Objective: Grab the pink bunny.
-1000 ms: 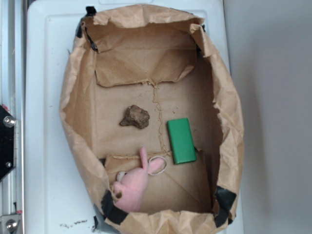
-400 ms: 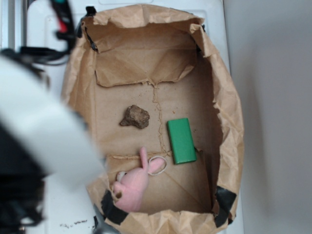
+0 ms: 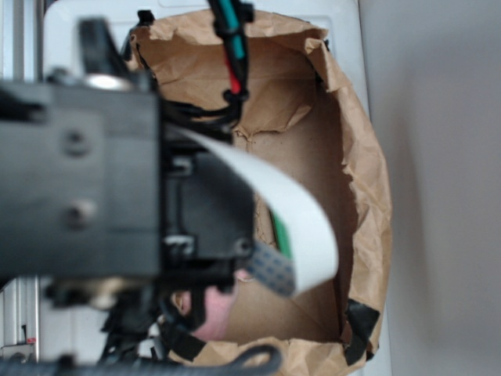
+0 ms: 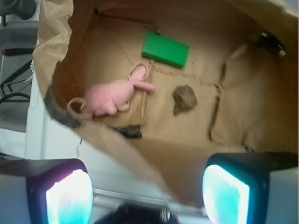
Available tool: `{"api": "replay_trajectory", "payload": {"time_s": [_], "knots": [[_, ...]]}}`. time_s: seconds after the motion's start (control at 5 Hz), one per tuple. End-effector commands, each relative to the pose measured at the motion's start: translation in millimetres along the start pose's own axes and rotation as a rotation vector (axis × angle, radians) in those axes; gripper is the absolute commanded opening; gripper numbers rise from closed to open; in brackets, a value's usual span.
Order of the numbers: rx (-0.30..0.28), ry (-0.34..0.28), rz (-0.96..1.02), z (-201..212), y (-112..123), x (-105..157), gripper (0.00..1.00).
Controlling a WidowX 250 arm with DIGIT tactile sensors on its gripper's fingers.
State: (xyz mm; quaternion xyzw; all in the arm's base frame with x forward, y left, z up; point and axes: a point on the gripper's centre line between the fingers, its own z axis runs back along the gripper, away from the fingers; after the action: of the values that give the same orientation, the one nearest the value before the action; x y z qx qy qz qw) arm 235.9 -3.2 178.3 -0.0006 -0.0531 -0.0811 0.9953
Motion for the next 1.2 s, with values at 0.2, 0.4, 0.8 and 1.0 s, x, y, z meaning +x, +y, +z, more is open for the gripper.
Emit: {"api": "replay_trajectory", "payload": {"time_s": [0.2,0.4,0.8,1.0], "knots": [[0.09,-0.003,0.042,-51.8,14.8,30.4,1.0],[0.09,-0.003,0.042,-51.8,14.8,30.4,1.0],[0.09,-0.003,0.042,-51.8,14.8,30.4,1.0],[0.061,-0.102,-0.036,-50.4,31.6,40.4,1.0]]}}
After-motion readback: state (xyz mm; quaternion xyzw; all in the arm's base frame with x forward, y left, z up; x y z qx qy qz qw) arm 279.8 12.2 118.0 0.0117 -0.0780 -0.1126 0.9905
